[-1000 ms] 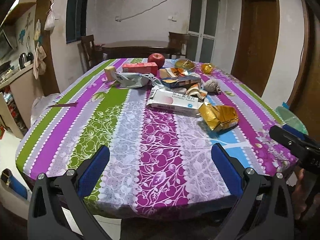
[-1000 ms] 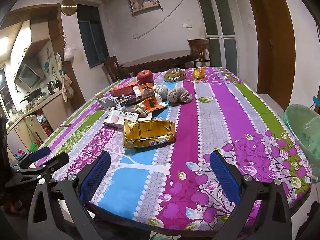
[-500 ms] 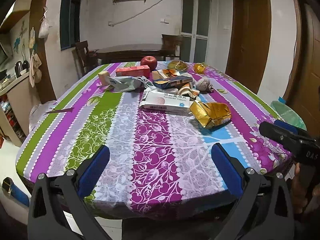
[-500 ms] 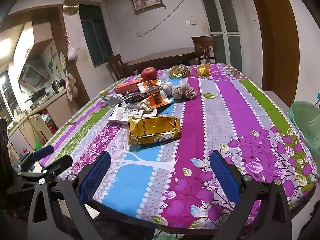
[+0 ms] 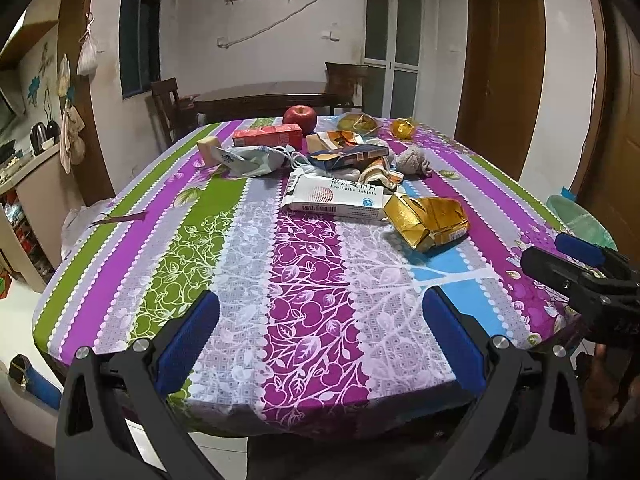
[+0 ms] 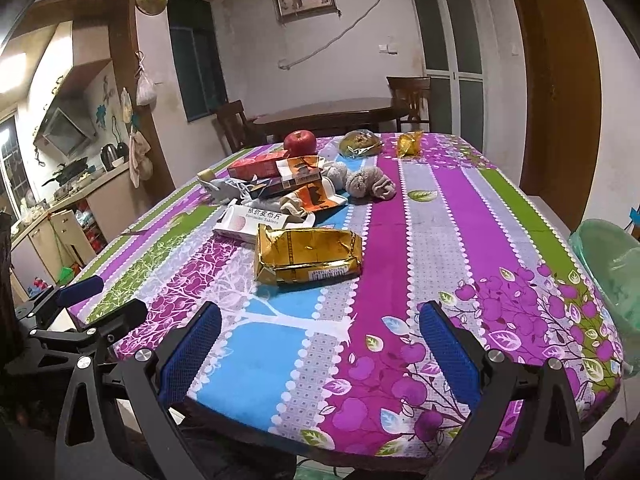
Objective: Collect trash
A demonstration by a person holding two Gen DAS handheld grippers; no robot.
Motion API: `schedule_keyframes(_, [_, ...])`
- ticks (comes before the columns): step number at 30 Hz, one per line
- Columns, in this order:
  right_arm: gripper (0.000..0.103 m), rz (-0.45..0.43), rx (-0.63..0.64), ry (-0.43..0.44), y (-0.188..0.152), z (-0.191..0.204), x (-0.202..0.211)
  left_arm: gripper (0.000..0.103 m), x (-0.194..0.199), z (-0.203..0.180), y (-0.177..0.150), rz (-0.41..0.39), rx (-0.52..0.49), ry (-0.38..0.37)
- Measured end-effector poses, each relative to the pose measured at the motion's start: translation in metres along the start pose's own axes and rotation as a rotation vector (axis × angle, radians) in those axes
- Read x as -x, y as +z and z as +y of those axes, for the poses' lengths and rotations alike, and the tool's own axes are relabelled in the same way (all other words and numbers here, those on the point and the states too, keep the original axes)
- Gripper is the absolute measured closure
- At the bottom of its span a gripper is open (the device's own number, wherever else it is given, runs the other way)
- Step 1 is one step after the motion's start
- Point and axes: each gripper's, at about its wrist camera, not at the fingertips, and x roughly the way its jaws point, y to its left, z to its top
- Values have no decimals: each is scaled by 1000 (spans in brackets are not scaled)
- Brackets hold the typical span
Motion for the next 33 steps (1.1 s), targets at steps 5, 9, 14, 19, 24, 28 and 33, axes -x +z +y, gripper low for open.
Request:
schedule_keyframes(5, [4, 8, -4, -4, -1, -2, -2, 5, -1, 0, 0, -1, -4, 5])
schedule_keyframes(9, [4, 8, -6, -8, -2, -2, -2, 5, 0, 0, 2, -8, -11, 32])
schedule_keyframes(14, [4, -4, -11, -13, -1, -4, 0, 5, -5, 1, 9, 9, -23, 95])
schedule_keyframes(19, [4, -5, -12, -16, -1, -5, 1, 5, -16, -1, 10, 51, -39, 135])
schedule_keyframes(24, [4, 3, -18, -20, -2, -6, 0, 5, -16, -2, 9, 60, -49, 153])
schedule_keyframes(28, [4, 12, -19, -21, -2, -6, -2, 5, -17, -2, 9, 67, -50, 159])
schedule_keyframes(33, [4, 18, -24, -23, -1, -8, -4, 5, -18, -2, 9, 71, -49, 162])
